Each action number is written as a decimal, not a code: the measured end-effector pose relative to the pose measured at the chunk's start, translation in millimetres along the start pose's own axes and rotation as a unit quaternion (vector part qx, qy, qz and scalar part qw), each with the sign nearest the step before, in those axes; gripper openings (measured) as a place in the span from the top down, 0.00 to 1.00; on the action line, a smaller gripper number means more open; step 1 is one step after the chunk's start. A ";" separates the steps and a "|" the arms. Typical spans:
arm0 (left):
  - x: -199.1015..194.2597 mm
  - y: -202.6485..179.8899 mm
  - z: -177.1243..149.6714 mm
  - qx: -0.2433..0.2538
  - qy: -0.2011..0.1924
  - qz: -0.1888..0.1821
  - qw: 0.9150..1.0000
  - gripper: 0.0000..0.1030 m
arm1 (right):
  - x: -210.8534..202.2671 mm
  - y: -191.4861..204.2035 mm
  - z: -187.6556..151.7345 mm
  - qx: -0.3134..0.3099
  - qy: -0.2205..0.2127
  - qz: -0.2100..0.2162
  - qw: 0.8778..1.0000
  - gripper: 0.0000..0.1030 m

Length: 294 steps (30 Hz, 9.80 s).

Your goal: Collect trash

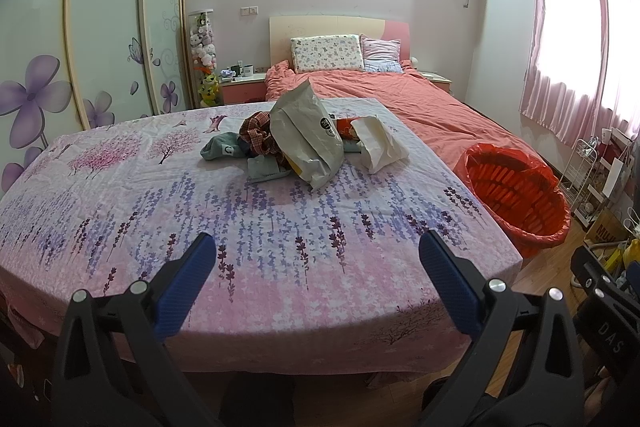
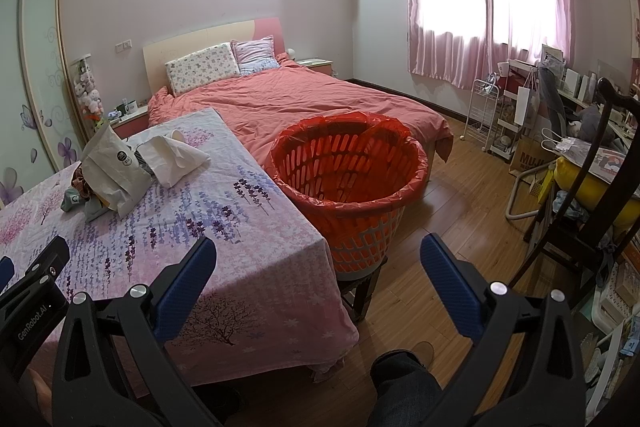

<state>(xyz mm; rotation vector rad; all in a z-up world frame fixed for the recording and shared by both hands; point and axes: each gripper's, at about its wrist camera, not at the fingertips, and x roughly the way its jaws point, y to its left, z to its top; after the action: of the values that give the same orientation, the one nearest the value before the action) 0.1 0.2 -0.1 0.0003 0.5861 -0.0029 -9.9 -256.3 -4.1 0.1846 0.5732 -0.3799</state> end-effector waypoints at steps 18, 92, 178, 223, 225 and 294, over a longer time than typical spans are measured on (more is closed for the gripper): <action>-0.1 0.0 0.0 0.000 0.000 0.000 1.000 0.04 | 0.3 1.4 -0.4 0.000 0.000 0.000 1.000 0.02; 173.6 94.4 56.0 -0.067 0.059 -0.041 0.995 0.15 | 168.9 144.3 55.0 -0.038 0.095 0.166 0.981 0.93; 212.7 -236.8 93.6 0.123 0.120 -0.283 0.944 0.64 | 199.9 -104.5 109.3 0.161 0.043 0.135 0.977 0.84; 203.8 132.6 87.8 -0.049 0.054 0.023 0.997 0.23 | 145.2 164.3 82.7 -0.104 0.055 0.258 0.959 0.48; 203.3 147.7 86.7 -0.061 0.052 0.029 0.996 0.23 | 147.3 179.4 80.4 -0.104 0.064 0.275 0.954 0.48; 188.5 77.3 147.5 -0.052 0.039 -0.066 0.996 0.79 | 114.9 114.2 97.6 -0.058 -0.015 0.239 0.969 0.90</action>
<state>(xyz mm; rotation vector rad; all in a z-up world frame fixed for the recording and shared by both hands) 239.0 76.8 18.5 -0.1409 0.6637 -0.1007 172.6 -212.8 19.8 0.1983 0.5007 0.1177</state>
